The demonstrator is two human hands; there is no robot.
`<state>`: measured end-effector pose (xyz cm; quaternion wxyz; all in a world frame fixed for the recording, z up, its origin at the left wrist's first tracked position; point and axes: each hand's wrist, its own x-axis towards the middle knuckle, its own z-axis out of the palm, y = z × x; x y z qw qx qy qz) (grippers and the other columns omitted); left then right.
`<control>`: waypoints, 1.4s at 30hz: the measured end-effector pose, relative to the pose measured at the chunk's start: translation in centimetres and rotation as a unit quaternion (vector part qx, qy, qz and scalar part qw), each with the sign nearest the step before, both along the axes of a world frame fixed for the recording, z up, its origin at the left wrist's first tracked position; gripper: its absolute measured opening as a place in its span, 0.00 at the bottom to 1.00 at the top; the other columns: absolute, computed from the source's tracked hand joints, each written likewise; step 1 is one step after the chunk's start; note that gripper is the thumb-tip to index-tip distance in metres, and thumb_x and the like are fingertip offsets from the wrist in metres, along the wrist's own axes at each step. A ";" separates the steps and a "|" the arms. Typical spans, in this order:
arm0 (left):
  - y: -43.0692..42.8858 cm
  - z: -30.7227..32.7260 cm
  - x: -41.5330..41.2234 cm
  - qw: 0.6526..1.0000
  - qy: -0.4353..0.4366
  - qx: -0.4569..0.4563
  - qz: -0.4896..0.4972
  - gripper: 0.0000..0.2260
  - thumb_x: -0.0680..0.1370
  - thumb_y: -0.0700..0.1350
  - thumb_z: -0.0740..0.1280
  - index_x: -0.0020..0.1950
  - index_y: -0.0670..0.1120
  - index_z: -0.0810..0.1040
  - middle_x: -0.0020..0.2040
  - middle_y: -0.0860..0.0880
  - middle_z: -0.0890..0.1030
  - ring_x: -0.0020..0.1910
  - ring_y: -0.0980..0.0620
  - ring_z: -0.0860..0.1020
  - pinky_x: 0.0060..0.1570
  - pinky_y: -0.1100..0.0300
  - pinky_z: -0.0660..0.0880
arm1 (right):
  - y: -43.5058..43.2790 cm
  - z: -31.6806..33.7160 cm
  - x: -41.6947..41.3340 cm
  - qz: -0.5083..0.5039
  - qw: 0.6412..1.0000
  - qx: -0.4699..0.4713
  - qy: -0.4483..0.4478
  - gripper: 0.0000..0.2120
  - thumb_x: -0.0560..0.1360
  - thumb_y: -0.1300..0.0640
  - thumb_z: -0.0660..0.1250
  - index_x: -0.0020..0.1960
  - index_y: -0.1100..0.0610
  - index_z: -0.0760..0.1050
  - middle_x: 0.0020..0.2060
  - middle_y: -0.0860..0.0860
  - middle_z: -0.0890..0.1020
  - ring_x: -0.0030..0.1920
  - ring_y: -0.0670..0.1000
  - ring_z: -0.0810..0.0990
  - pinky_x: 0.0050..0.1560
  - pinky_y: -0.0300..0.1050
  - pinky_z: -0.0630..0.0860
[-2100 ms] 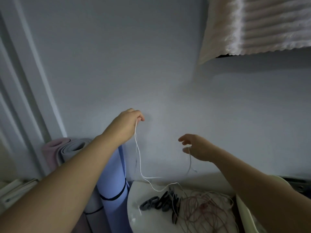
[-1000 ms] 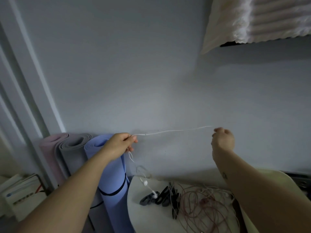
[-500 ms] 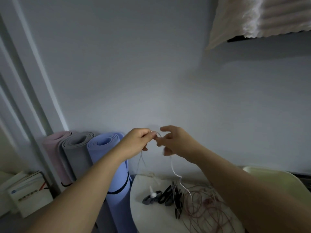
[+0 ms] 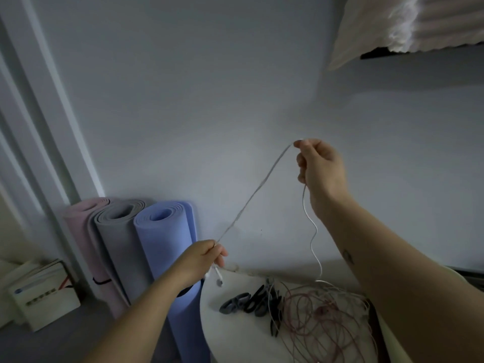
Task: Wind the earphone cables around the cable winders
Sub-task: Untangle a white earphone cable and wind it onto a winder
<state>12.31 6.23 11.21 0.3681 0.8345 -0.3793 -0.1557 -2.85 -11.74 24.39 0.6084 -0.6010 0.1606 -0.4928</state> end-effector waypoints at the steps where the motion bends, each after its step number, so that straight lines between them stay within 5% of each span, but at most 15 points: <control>1: 0.2 -0.2 0.1 1.000 0.014 -0.003 0.009 0.14 0.84 0.44 0.54 0.44 0.50 0.78 0.38 0.53 0.81 0.42 0.55 0.77 0.45 0.66 0.71 | -0.3 -0.3 0.0 -0.012 1.000 0.002 0.006 0.11 0.79 0.60 0.59 0.40 0.54 0.75 0.30 0.49 0.71 0.29 0.45 0.67 0.32 0.39 0.64; 5: 0.3 -0.6 -0.1 0.997 0.069 -0.020 0.025 0.14 0.84 0.46 0.55 0.47 0.49 0.79 0.31 0.49 0.75 0.37 0.51 0.77 0.43 0.58 0.73 | -2.1 -3.7 0.1 -0.053 0.996 0.017 0.073 0.11 0.78 0.61 0.60 0.38 0.54 0.74 0.30 0.50 0.74 0.28 0.47 0.66 0.30 0.41 0.61; 8: 0.1 0.0 -0.9 0.994 0.102 -0.042 0.025 0.13 0.83 0.46 0.56 0.49 0.48 0.80 0.29 0.51 0.66 0.31 0.52 0.72 0.36 0.61 0.73 | -3.8 -7.8 0.0 -0.067 0.983 0.017 0.169 0.10 0.77 0.60 0.61 0.38 0.56 0.75 0.32 0.52 0.76 0.29 0.49 0.68 0.32 0.43 0.64; 12: 0.1 1.1 -1.4 0.989 0.130 -0.076 0.002 0.11 0.82 0.49 0.61 0.48 0.52 0.83 0.28 0.55 0.64 0.26 0.57 0.64 0.37 0.58 0.66 | -5.5 -13.2 -1.3 -0.038 0.956 0.046 0.288 0.09 0.79 0.62 0.60 0.47 0.65 0.77 0.34 0.55 0.79 0.32 0.52 0.73 0.33 0.40 0.70; 14: 0.0 1.5 -1.6 0.987 0.137 -0.089 -0.011 0.13 0.82 0.50 0.59 0.47 0.54 0.83 0.28 0.56 0.64 0.27 0.57 0.64 0.37 0.59 0.66 | -5.9 -15.2 -1.9 -0.028 0.918 0.001 0.395 0.11 0.79 0.61 0.60 0.53 0.67 0.77 0.40 0.58 0.81 0.40 0.56 0.77 0.37 0.41 0.72; 16: -0.5 2.0 -2.1 0.987 0.130 -0.089 -0.030 0.14 0.83 0.49 0.58 0.47 0.53 0.83 0.28 0.56 0.63 0.27 0.57 0.63 0.36 0.60 0.66 | -5.4 -16.3 -2.2 -0.038 0.871 -0.095 0.480 0.16 0.79 0.57 0.62 0.63 0.65 0.73 0.58 0.61 0.79 0.57 0.58 0.77 0.52 0.44 0.71; 18: -1.3 2.5 -2.9 0.987 0.125 -0.087 -0.054 0.14 0.83 0.48 0.57 0.49 0.51 0.82 0.29 0.56 0.62 0.28 0.56 0.62 0.35 0.60 0.66 | -3.5 -15.7 -1.8 -0.002 0.896 -0.130 0.425 0.24 0.78 0.51 0.63 0.70 0.60 0.66 0.65 0.57 0.74 0.64 0.56 0.73 0.61 0.46 0.68; 20: -2.2 3.1 -3.8 0.984 0.128 -0.095 -0.078 0.14 0.84 0.47 0.56 0.51 0.48 0.81 0.29 0.55 0.61 0.28 0.56 0.61 0.33 0.62 0.66 | -0.9 -13.7 -1.4 0.121 0.926 -0.113 0.338 0.28 0.76 0.44 0.63 0.72 0.55 0.64 0.61 0.50 0.76 0.62 0.51 0.74 0.60 0.44 0.68; 22: -2.8 3.8 -4.3 0.981 0.130 -0.114 -0.082 0.14 0.83 0.47 0.57 0.51 0.46 0.81 0.28 0.56 0.62 0.26 0.57 0.62 0.31 0.65 0.66 | 1.2 -12.1 -1.0 0.269 0.909 -0.093 0.305 0.27 0.73 0.39 0.64 0.67 0.52 0.69 0.52 0.45 0.82 0.57 0.47 0.78 0.58 0.42 0.71; 24: -2.9 4.2 -4.1 0.977 0.132 -0.152 -0.076 0.14 0.83 0.47 0.57 0.50 0.46 0.82 0.27 0.56 0.63 0.25 0.58 0.62 0.31 0.67 0.67 | 1.8 -11.6 -0.9 0.356 0.890 -0.053 0.279 0.17 0.74 0.46 0.67 0.56 0.56 0.76 0.35 0.47 0.82 0.43 0.48 0.82 0.49 0.39 0.77; 27: -2.1 4.1 -2.8 0.966 0.151 -0.205 -0.045 0.14 0.83 0.47 0.57 0.47 0.47 0.81 0.27 0.57 0.62 0.25 0.58 0.61 0.31 0.66 0.66 | 1.0 -11.9 -0.9 0.332 0.908 -0.009 0.255 0.06 0.78 0.59 0.64 0.44 0.59 0.77 0.22 0.45 0.69 0.23 0.42 0.68 0.28 0.33 0.69; 32: -0.4 0.7 -0.6 0.965 0.150 -0.206 0.057 0.13 0.83 0.45 0.58 0.46 0.43 0.80 0.24 0.57 0.61 0.23 0.58 0.59 0.31 0.63 0.63 | -1.1 -12.7 -0.1 0.241 0.952 0.052 0.181 0.12 0.79 0.57 0.60 0.41 0.61 0.76 0.22 0.46 0.63 0.25 0.46 0.57 0.26 0.37 0.58; 36: -0.2 -4.1 -0.7 0.976 0.138 -0.139 0.090 0.12 0.83 0.46 0.59 0.45 0.44 0.79 0.21 0.58 0.64 0.21 0.60 0.63 0.26 0.72 0.64 | -1.3 -13.9 1.6 0.220 0.944 -0.051 0.243 0.13 0.79 0.53 0.62 0.40 0.57 0.78 0.24 0.45 0.70 0.25 0.45 0.64 0.28 0.36 0.63; 39: -0.5 -6.5 -0.4 0.971 0.160 -0.147 0.095 0.14 0.82 0.47 0.60 0.42 0.48 0.81 0.22 0.58 0.62 0.23 0.59 0.62 0.31 0.66 0.66 | -0.9 -15.7 2.6 0.227 0.919 -0.096 0.306 0.13 0.79 0.53 0.62 0.39 0.56 0.78 0.30 0.48 0.78 0.31 0.45 0.74 0.36 0.37 0.73; 42: -1.2 -6.1 -0.1 0.962 0.176 -0.195 0.076 0.15 0.80 0.52 0.63 0.37 0.55 0.83 0.25 0.57 0.62 0.25 0.58 0.62 0.33 0.60 0.65 | -0.4 -18.2 3.3 0.252 0.898 -0.115 0.342 0.14 0.75 0.46 0.66 0.49 0.57 0.78 0.44 0.50 0.82 0.44 0.45 0.78 0.49 0.42 0.74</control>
